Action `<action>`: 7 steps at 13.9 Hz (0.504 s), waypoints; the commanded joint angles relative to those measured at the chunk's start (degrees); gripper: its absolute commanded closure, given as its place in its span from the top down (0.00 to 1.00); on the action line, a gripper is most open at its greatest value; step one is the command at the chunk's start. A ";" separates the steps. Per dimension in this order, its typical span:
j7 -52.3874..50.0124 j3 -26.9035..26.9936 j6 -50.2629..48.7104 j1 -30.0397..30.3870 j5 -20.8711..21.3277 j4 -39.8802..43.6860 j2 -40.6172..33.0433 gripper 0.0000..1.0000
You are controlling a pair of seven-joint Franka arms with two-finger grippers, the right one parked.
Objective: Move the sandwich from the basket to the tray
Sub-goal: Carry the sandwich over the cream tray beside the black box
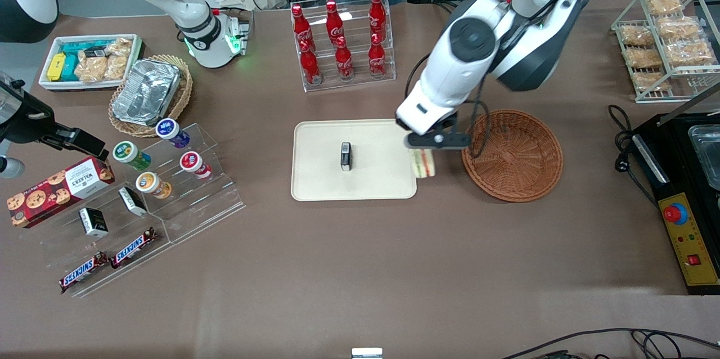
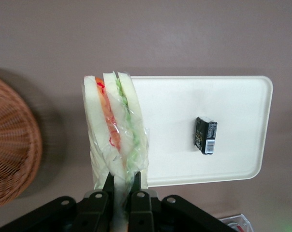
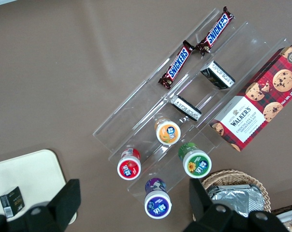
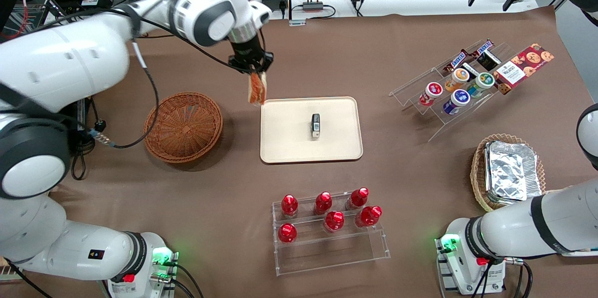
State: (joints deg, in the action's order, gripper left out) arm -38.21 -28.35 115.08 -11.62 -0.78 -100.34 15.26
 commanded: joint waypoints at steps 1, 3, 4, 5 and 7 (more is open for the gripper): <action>0.86 0.31 4.96 -2.09 3.57 -1.16 4.94 0.00; 0.77 0.31 7.78 -2.80 4.47 -2.93 7.14 0.00; 0.94 0.31 8.84 -3.15 4.64 -3.37 8.28 0.00; 0.95 0.31 10.24 -3.67 4.64 -3.98 9.25 0.00; 0.95 0.40 14.97 -4.03 4.73 -6.26 10.92 0.00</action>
State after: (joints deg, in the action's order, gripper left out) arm -37.68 -28.34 126.43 -14.87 3.03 -104.96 25.47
